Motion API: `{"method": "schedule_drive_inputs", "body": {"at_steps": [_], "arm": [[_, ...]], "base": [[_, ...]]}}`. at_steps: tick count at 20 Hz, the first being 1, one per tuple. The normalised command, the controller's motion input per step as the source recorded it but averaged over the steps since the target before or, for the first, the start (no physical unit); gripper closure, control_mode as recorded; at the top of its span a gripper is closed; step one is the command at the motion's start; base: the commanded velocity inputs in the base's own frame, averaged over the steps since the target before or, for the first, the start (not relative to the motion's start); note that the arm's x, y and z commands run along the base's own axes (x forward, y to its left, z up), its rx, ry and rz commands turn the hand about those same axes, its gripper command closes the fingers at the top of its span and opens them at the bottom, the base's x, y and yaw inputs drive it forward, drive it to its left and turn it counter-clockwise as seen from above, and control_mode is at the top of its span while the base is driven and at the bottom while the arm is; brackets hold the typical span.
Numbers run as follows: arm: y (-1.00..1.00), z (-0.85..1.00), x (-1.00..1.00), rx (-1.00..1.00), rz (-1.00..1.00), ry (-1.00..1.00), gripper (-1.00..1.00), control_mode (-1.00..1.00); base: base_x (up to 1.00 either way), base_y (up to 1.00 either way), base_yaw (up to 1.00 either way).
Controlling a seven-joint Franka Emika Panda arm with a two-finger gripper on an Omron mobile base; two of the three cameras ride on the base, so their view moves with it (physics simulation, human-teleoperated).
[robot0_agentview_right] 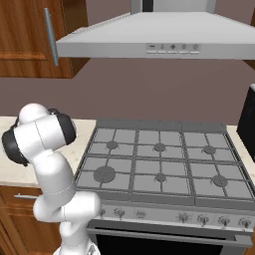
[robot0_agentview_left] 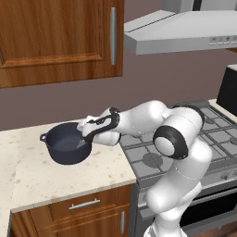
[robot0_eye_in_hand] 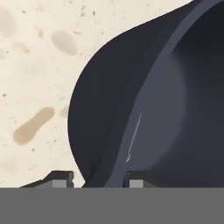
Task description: Turn on the sink faucet. Then move the eggplant from the counter to the sink. Turn off the sink. Move the vegetable from the sink to the pot next to the stove. Finally move the pot to the front left burner.
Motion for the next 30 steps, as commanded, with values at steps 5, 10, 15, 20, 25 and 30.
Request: {"method": "schedule_drive_inputs", "body": {"at_steps": [5, 10, 15, 20, 25, 30], "arm": [[-0.22, 0.14, -0.29, 0.0, -0.07, -0.03, 1.0, -1.0], [-0.44, 0.24, -0.29, 0.0, -0.08, -0.05, 1.0, -1.0], [-0.52, 0.25, -0.16, 0.0, -0.03, -0.02, 1.0, -1.0], [-0.56, 0.28, -0.1, 0.0, -0.04, -0.01, 1.0, -1.0], [-0.65, 0.3, -0.04, 0.0, -0.07, 0.0, 1.0, -1.0], [-0.66, 0.13, -0.06, 0.0, -0.1, 0.0, 1.0, -1.0]], "base": [[0.0, 0.0, 0.0], [0.0, 0.0, 0.0], [0.0, 0.0, 0.0], [0.0, 0.0, 0.0], [0.0, 0.0, 0.0], [0.0, 0.0, 0.0]]}}
